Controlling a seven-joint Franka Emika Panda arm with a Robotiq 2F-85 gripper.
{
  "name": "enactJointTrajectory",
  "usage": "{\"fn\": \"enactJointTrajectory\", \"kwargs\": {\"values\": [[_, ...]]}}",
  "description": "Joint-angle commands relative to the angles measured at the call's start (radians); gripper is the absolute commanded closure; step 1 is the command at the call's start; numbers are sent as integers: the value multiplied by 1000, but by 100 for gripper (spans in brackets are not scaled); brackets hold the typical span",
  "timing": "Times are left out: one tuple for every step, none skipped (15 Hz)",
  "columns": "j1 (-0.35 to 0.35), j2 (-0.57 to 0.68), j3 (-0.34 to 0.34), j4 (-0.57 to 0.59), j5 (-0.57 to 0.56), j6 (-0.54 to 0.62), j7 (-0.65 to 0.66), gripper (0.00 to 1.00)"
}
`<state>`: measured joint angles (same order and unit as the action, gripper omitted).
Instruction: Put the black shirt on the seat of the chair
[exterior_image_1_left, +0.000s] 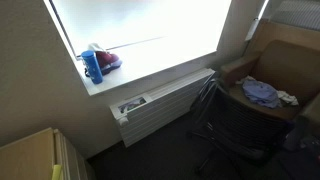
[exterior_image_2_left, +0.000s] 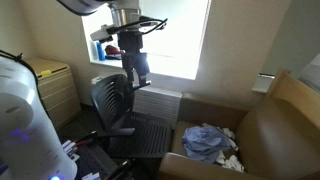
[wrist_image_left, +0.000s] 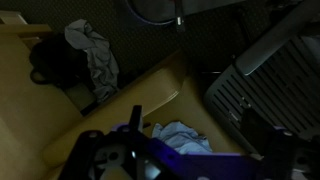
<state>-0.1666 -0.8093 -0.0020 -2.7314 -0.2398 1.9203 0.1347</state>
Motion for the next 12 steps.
{"fn": "enactJointTrajectory", "kwargs": {"values": [[6, 1, -5, 2, -3, -4, 3, 0], [6, 2, -5, 2, -3, -4, 3, 0], [6, 2, -5, 2, -3, -4, 3, 0], [6, 2, -5, 2, -3, -4, 3, 0], [44, 82, -28, 2, 49, 6, -36, 0], [87, 157, -1, -25, 94, 70, -18, 0], [117, 177, 14, -29, 124, 79, -27, 0], [155, 204, 50, -32, 150, 65, -17, 0], [199, 240, 81, -32, 171, 70, -12, 0], [240, 276, 129, -25, 178, 66, 9, 0], [279, 313, 181, -16, 175, 73, 37, 0], [316, 348, 234, -3, 165, 84, 73, 0]]}}
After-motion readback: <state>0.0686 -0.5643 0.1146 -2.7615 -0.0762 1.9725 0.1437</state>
